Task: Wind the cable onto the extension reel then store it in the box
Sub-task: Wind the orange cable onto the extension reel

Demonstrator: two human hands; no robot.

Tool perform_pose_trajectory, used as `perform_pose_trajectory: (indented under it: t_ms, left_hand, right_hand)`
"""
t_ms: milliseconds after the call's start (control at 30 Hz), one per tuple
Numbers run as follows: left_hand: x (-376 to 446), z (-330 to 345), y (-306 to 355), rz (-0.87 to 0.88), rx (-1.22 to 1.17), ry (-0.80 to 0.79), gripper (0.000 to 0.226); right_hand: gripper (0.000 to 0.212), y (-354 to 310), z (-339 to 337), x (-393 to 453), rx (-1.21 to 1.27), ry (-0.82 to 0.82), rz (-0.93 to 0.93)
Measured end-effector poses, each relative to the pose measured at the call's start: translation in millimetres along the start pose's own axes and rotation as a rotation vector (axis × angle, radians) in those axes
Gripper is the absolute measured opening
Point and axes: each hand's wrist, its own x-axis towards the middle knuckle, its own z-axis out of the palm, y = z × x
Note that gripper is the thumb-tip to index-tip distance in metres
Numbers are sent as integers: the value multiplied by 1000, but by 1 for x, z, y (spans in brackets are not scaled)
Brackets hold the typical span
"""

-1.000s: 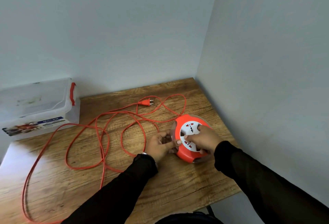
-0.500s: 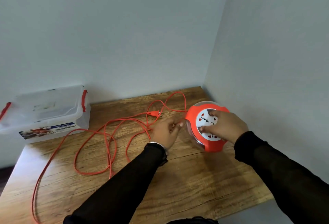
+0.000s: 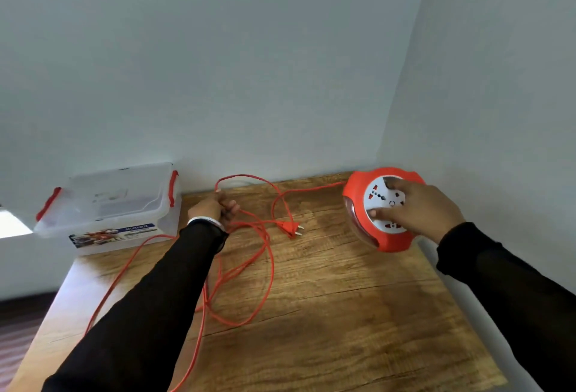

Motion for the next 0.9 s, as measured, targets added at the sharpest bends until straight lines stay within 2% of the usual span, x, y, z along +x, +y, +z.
perform_pose_trajectory:
  t_ms: [133, 200, 267, 333, 400, 433, 467, 533, 567, 600, 633, 700, 767, 833, 900]
  left_hand:
    - [-18, 21, 15, 73, 170, -46, 25]
    - [-26, 32, 15, 221, 396, -48, 13]
    - [-37, 43, 5, 407, 640, -81, 27]
    - [-51, 55, -11, 482, 834, -259, 32]
    - [-57, 65, -24, 441, 989, -459, 36]
    - [-57, 69, -29, 468, 1127, -474, 35]
    - [-54, 72, -32, 564, 1314, -424, 33]
    - [-53, 72, -34, 825, 1615, -172, 32]
    - [-55, 72, -33, 925, 1640, -78, 30]
    - [-57, 72, -32, 976, 1604, -58, 28]
    - [-57, 72, -29, 940, 1563, -112, 25]
    - [-54, 68, -24, 693, 1504, -279, 19]
    - [-48, 57, -21, 494, 1564, -355, 24]
    - [-40, 43, -24, 465, 1678, -368, 37]
    - [-35, 33, -31, 480, 1716, -355, 36]
  right_hand:
    - [79, -32, -28, 3, -9, 111, -84]
    - [78, -46, -40, 3, -4, 141, -125]
    - [77, -58, -52, 2, -15, 162, -155]
    - [77, -69, -63, 0, -9, 188, -182]
    - [79, -79, -77, -1, 43, 210, -200]
    - [80, -84, -83, -2, 72, 221, -208]
    - [81, -87, -91, -2, 92, 239, -218]
    - [78, -93, -104, -3, 121, 284, -239]
    - [78, -95, -109, -3, 132, 304, -247]
    - [77, -96, -113, -3, 140, 317, -255]
    - [77, -96, -116, -4, 142, 327, -262]
    - [78, -95, -120, -6, 125, 339, -267]
    - [78, -89, -119, -6, 107, 341, -247]
    - [79, -81, -116, -6, 108, 323, -211]
    - [80, -73, -109, -5, 125, 294, -182]
